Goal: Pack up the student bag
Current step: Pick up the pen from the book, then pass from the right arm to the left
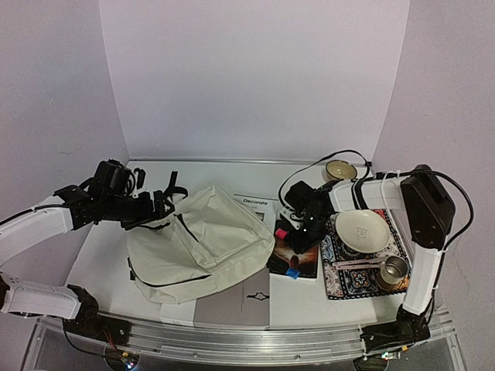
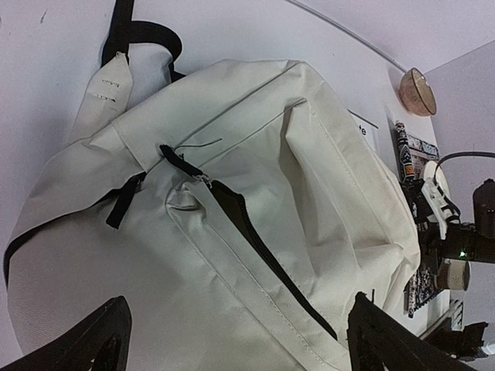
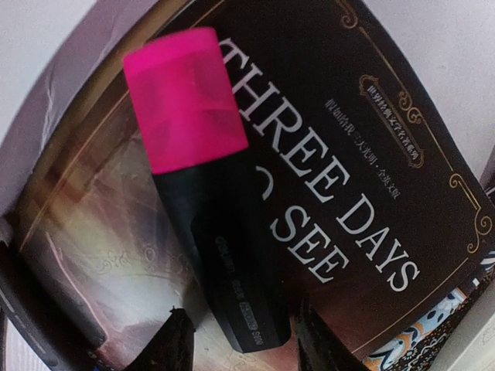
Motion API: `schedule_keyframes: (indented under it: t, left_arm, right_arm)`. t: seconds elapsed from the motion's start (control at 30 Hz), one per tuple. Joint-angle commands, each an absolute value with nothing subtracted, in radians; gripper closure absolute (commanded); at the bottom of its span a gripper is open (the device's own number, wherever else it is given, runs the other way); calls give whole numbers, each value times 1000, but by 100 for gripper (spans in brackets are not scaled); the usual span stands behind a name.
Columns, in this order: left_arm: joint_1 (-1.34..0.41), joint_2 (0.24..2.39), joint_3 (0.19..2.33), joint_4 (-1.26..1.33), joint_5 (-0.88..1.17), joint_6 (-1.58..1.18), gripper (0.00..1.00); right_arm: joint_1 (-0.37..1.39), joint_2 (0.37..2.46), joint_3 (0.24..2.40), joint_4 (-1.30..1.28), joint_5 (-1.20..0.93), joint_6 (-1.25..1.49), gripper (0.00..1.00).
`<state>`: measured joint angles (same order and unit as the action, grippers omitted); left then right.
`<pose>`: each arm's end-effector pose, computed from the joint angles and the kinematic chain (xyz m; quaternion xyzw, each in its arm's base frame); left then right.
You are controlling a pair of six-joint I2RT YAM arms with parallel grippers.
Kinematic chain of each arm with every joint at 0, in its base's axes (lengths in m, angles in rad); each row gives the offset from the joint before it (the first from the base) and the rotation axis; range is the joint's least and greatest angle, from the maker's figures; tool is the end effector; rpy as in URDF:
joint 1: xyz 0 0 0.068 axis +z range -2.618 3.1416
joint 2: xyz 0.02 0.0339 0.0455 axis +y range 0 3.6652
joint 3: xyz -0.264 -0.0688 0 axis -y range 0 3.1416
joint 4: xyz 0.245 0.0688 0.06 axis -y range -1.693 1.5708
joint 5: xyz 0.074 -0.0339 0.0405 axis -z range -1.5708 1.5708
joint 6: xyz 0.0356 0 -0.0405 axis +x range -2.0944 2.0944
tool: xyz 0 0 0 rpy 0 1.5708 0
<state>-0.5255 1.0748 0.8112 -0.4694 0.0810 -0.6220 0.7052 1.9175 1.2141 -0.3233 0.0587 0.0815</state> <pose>0.1957 -0.1168 0.2665 -0.0276 0.9125 -0.2517 0.3213 0.2999 0.2525 0.1554 -0.2879 0.9188 0.0768 0.2589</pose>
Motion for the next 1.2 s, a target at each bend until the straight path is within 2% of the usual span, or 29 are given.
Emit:
schedule_keyframes:
  t: [0.0, 0.1, 0.23, 0.37, 0.6, 0.77, 1.17]
  left_arm:
    - [-528, 1079, 846, -427, 133, -648, 2]
    - [-528, 1063, 837, -405, 154, -662, 2]
    - [-529, 1050, 820, -371, 184, -688, 2]
    - [-540, 1047, 808, -315, 215, -732, 3]
    - [-602, 1048, 789, -187, 216, -819, 6]
    - [-684, 1096, 798, -104, 169, -871, 15]
    - [-864, 1252, 842, 128, 90, -916, 21]
  right_arm:
    - [701, 1962, 1229, -387, 52, 74, 62]
    - [701, 1963, 1232, -386, 49, 74, 71]
    - [702, 1942, 1242, -390, 56, 89, 92]
    - [701, 1877, 1238, -390, 73, 128, 99]
    - [710, 1697, 1207, -378, 67, 204, 100]
    - [778, 1577, 1203, -328, 58, 235, 100]
    - [987, 1529, 1207, -106, 102, 400, 100]
